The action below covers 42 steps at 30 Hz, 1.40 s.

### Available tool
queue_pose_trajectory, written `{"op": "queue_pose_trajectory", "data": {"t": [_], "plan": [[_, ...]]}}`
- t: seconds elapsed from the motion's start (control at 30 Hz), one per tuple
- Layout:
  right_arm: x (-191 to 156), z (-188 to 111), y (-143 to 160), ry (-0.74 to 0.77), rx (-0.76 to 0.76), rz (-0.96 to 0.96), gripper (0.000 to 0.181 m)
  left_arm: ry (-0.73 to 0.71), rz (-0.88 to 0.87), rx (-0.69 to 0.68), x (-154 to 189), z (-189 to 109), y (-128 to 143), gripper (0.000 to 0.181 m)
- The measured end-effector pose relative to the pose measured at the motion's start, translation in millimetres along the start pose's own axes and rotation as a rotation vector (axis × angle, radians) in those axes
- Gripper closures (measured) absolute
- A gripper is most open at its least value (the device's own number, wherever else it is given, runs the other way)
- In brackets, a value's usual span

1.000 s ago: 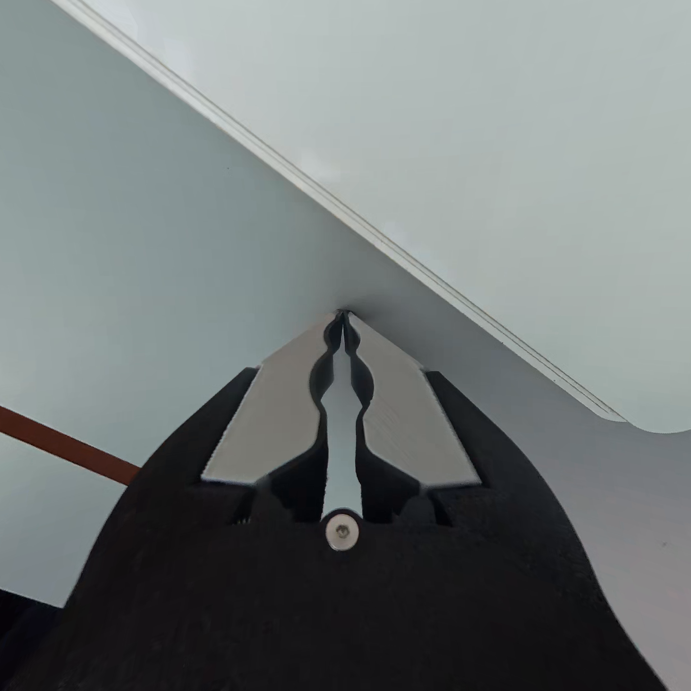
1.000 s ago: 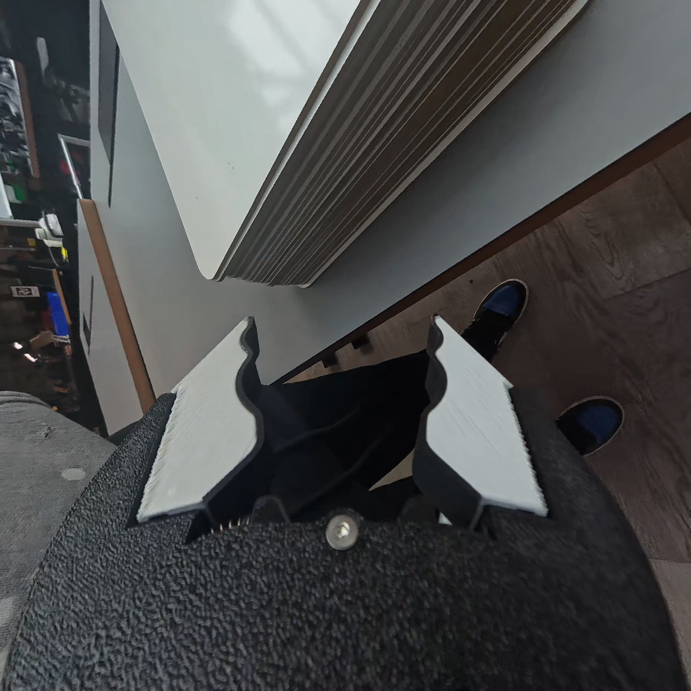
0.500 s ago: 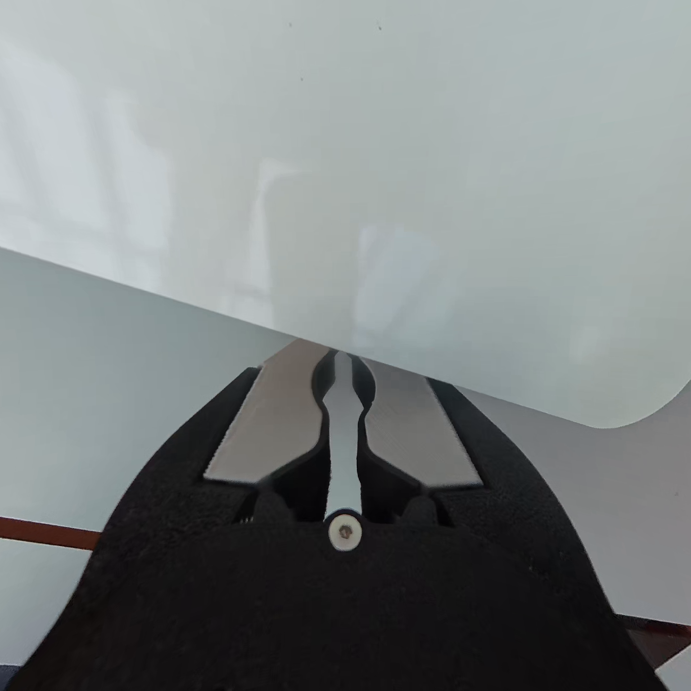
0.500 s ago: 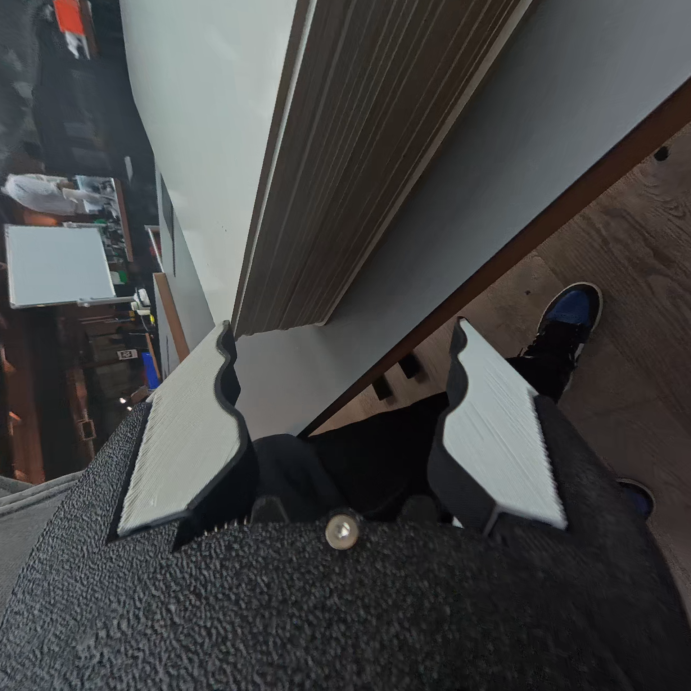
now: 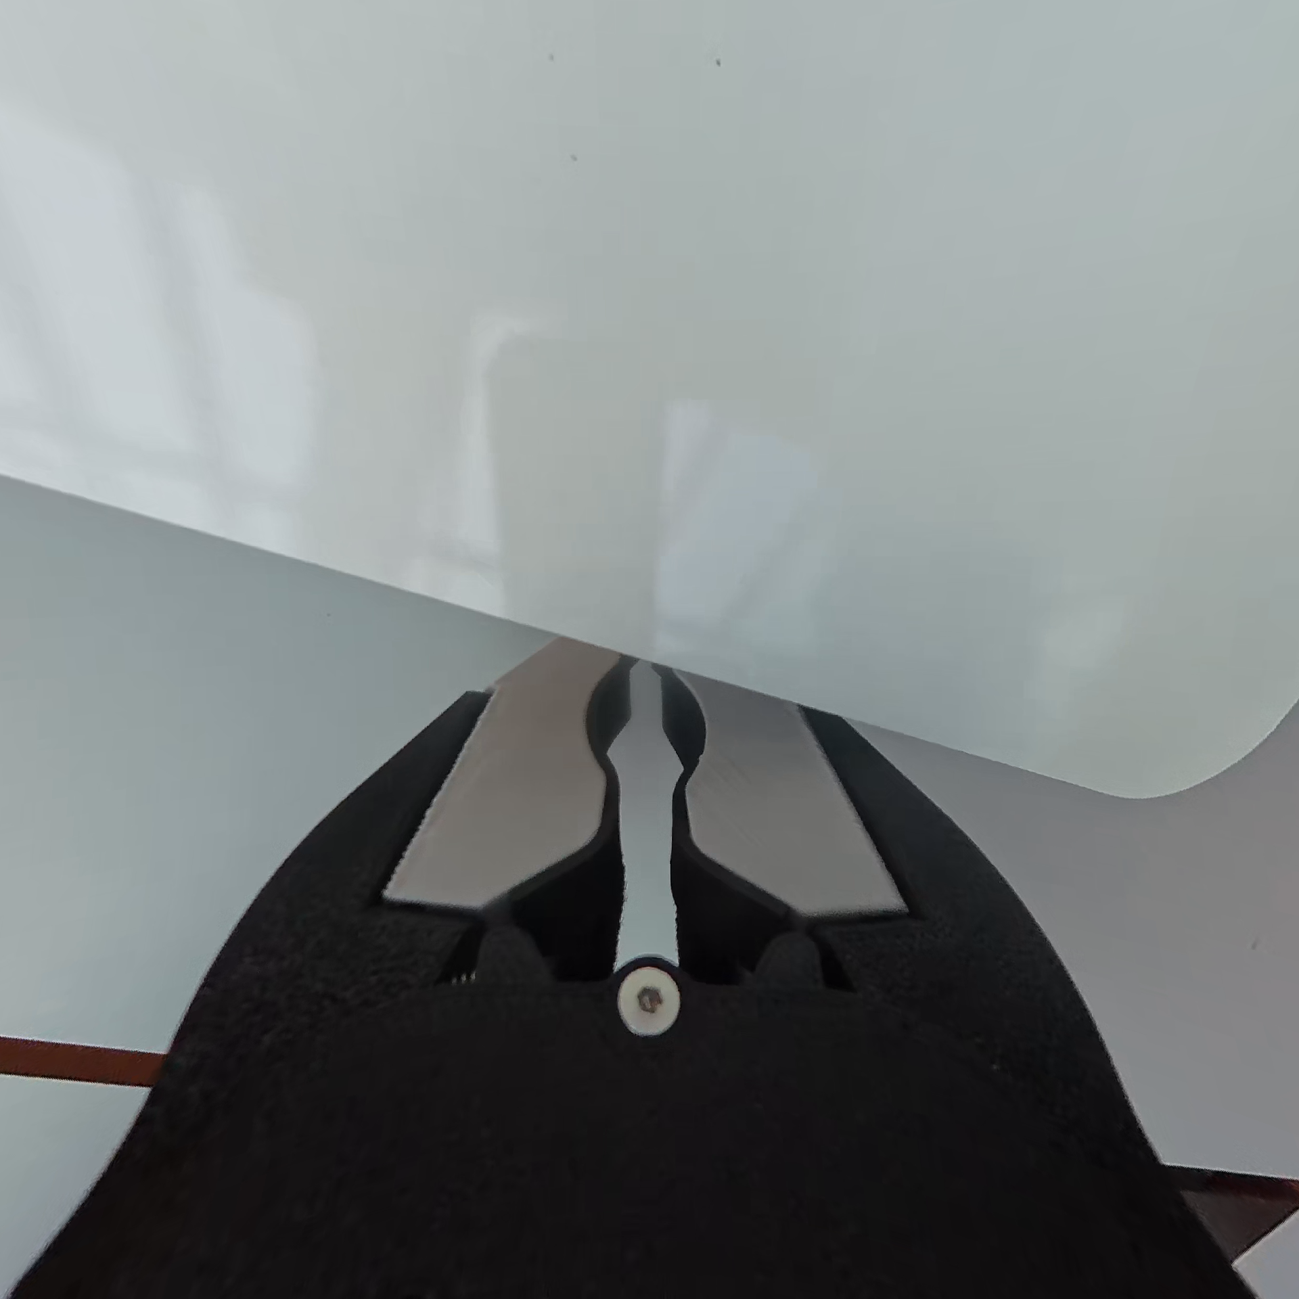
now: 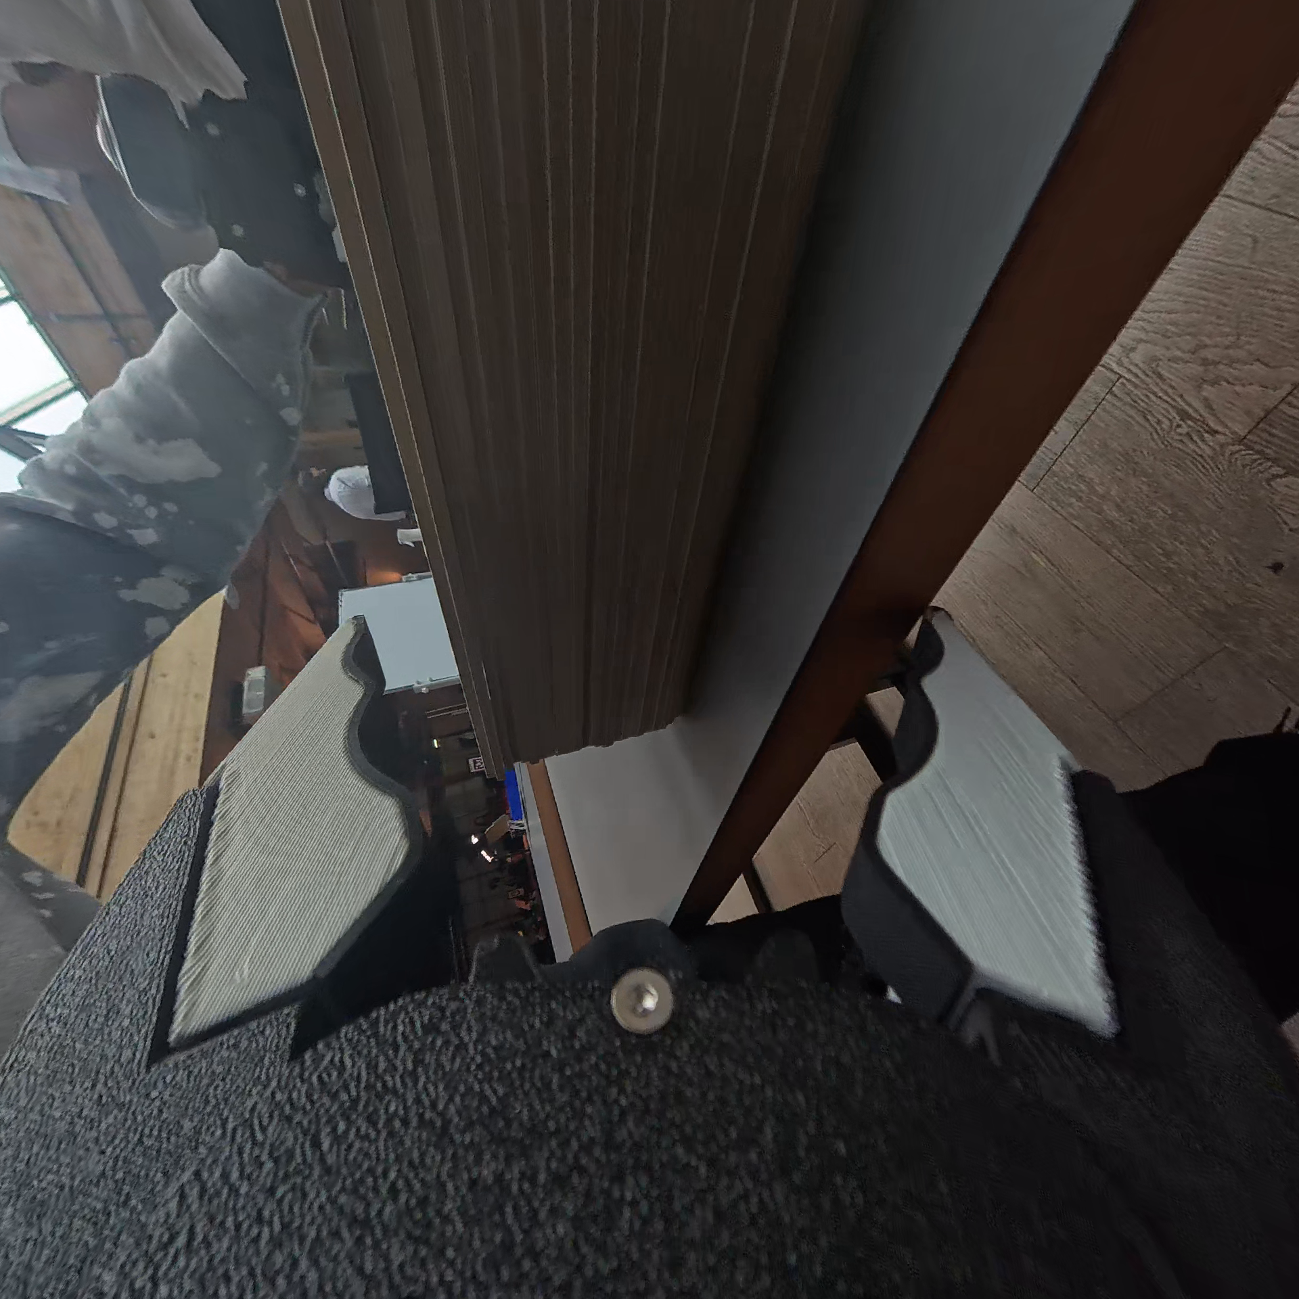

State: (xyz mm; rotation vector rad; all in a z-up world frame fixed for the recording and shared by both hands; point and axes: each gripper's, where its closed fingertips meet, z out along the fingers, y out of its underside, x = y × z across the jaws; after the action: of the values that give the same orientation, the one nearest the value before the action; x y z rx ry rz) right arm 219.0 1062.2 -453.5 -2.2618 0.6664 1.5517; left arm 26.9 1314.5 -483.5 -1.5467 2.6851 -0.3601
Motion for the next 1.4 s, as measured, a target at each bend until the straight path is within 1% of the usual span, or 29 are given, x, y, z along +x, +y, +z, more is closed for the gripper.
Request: {"op": "queue_pose_trajectory", "data": {"t": [0.13,0.27,0.4,0.53,0.63,0.77,0.87,0.97,1.17,1.3,1.33,1.4], "plan": [[1,0,-1,-0.025,0.012,0.015,0.038,-0.010,-0.015,-0.003,1,1,-6,0.181],[1,0,-2,-0.060,0.018,0.025,0.038,-0.014,-0.023,-0.004,3,4,-20,0.181],[0,-4,-3,-0.096,0.030,0.034,0.039,-0.010,-0.033,0.001,6,9,-41,0.181],[3,-11,-4,-0.130,0.050,0.042,0.047,-0.014,-0.052,0.003,10,15,-66,0.181],[2,-26,-10,-0.198,0.094,0.064,0.053,-0.019,-0.061,0.002,16,19,-83,0.181],[10,-47,-13,-0.210,0.110,0.070,0.058,-0.024,-0.098,-0.001,25,24,-102,0.181],[14,-60,-13,-0.218,0.085,0.063,0.061,-0.029,-0.125,-0.012,32,27,-112,0.181],[17,-69,-12,-0.242,0.060,0.041,0.062,-0.042,-0.195,-0.003,37,29,-119,0.181],[16,-78,-13,-0.313,0.003,0.010,0.062,-0.097,-0.398,0.047,41,29,-121,0.181],[17,-81,-22,-0.302,-0.043,0.015,0.060,-0.129,-0.508,0.091,46,30,-123,0.181],[18,-80,-24,-0.277,-0.041,0.007,0.059,-0.138,-0.532,0.103,46,30,-123,0.181],[16,-77,-23,-0.245,-0.038,-0.034,0.046,-0.154,-0.570,0.124,46,30,-123,0.181]]}}
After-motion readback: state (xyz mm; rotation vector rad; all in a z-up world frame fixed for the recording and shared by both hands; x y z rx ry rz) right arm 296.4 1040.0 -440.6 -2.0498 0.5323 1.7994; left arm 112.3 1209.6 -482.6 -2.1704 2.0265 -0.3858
